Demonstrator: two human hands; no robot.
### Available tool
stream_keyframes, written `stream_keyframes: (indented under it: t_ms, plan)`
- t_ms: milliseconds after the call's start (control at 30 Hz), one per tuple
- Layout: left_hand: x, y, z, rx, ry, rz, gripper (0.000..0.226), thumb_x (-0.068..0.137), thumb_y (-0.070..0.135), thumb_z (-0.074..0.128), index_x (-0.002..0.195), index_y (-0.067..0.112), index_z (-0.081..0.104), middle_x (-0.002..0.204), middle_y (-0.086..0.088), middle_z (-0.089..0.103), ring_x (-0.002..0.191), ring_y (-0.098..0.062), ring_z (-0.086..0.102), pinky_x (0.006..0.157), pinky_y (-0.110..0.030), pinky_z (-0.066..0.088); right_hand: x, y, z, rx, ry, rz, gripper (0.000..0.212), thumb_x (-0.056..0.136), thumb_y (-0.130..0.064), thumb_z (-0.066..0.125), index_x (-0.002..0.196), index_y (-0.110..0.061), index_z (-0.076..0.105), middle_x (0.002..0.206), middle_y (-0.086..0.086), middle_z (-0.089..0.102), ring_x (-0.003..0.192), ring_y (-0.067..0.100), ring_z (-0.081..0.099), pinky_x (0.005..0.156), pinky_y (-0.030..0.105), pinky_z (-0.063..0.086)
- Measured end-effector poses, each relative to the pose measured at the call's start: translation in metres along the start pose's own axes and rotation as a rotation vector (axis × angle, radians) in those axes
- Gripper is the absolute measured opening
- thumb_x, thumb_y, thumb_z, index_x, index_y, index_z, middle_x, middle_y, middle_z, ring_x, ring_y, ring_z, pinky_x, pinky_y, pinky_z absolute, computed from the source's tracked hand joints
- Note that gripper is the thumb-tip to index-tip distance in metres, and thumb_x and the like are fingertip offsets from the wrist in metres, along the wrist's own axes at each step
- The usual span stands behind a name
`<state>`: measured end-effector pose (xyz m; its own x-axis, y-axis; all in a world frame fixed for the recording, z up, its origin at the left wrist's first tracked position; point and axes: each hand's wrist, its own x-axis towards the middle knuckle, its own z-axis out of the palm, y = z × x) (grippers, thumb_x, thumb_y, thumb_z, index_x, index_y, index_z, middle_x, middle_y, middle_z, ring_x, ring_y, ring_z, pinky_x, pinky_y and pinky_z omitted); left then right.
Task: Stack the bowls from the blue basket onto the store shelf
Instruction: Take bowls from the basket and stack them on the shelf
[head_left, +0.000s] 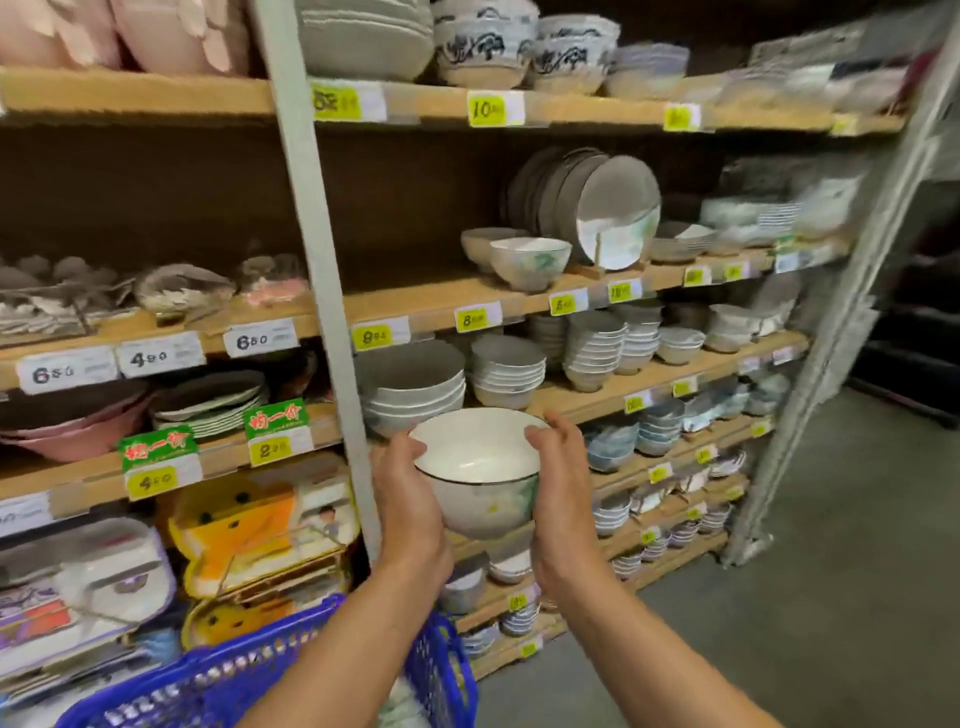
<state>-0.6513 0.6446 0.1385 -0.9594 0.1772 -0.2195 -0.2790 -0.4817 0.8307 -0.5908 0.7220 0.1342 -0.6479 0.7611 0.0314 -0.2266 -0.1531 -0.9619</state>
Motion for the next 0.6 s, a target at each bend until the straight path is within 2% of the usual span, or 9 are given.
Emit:
stream_keyframes:
  t_ms: [67,167,233,333,400,467,533,600]
  plan:
    - [-0.007,-0.016,0.032,-0.027,-0.017,0.008,0.024,0.084,0.023,0.045,0.088,0.02,0.069,0.099,-0.014,0.069,0.094,-0.035,0.063,0.076,-0.043,0.051,0.016,-0.011,-0.026,0.013,0.023,-0.039,0.052,0.058,-0.056,0.051,0.109,-0.045,0.053,0.108,-0.01,0.06,0.102,0.016,0.059,0.089,0.045,0.053]
    - [-0.018,-0.033,0.079,-0.041,-0.056,-0.016,0.027,0.085,0.024,0.044,0.097,0.021,0.068,0.098,-0.012,0.071,0.087,-0.032,0.065,0.06,-0.032,0.052,0.044,-0.027,-0.064,0.014,0.051,-0.064,0.05,0.06,-0.054,0.051,0.108,-0.041,0.055,0.104,-0.011,0.061,0.097,0.014,0.06,0.078,0.038,0.052]
    - [-0.019,-0.042,0.103,-0.014,-0.061,-0.013,0.026,0.084,0.025,0.045,0.097,0.02,0.067,0.104,-0.017,0.071,0.092,-0.036,0.066,0.065,-0.036,0.054,0.062,-0.036,-0.082,0.009,0.07,-0.07,0.046,0.065,-0.05,0.051,0.11,-0.037,0.056,0.102,-0.012,0.061,0.096,0.012,0.059,0.076,0.033,0.05]
    - [-0.016,-0.051,0.137,0.023,-0.08,0.036,0.026,0.081,0.026,0.047,0.097,0.018,0.067,0.113,-0.02,0.067,0.104,-0.04,0.063,0.085,-0.051,0.052,0.091,-0.051,-0.102,0.023,0.083,-0.063,0.048,0.069,-0.046,0.049,0.114,-0.034,0.058,0.104,-0.012,0.061,0.094,0.006,0.057,0.072,0.031,0.048]
    - [-0.01,-0.054,0.155,0.044,-0.088,0.047,0.031,0.075,0.031,0.049,0.097,0.018,0.066,0.113,-0.018,0.065,0.107,-0.036,0.061,0.091,-0.051,0.05,0.108,-0.06,-0.108,0.053,0.09,-0.049,0.048,0.069,-0.046,0.049,0.115,-0.034,0.057,0.107,-0.013,0.058,0.096,0.005,0.056,0.074,0.032,0.048]
    - [-0.003,-0.058,0.173,0.042,-0.066,0.044,0.034,0.074,0.034,0.048,0.1,0.019,0.065,0.116,-0.019,0.064,0.109,-0.036,0.06,0.091,-0.049,0.051,0.127,-0.067,-0.111,0.092,0.111,-0.03,0.045,0.068,-0.045,0.05,0.11,-0.032,0.058,0.106,-0.009,0.058,0.099,0.013,0.056,0.082,0.038,0.048]
    - [0.005,-0.063,0.19,0.034,-0.029,0.099,0.039,0.079,0.033,0.045,0.111,0.022,0.064,0.118,-0.013,0.064,0.106,-0.03,0.061,0.078,-0.039,0.055,0.146,-0.071,-0.111,0.127,0.149,-0.006,0.037,0.069,-0.042,0.052,0.101,-0.026,0.06,0.1,-0.002,0.059,0.096,0.021,0.057,0.08,0.037,0.046]
    - [0.011,-0.067,0.207,0.018,-0.01,0.189,0.039,0.083,0.033,0.042,0.117,0.03,0.062,0.116,-0.004,0.063,0.099,-0.018,0.061,0.062,-0.028,0.052,0.165,-0.071,-0.109,0.141,0.159,0.031,0.033,0.074,-0.036,0.054,0.103,-0.022,0.06,0.1,0.003,0.061,0.091,0.023,0.059,0.071,0.034,0.047]
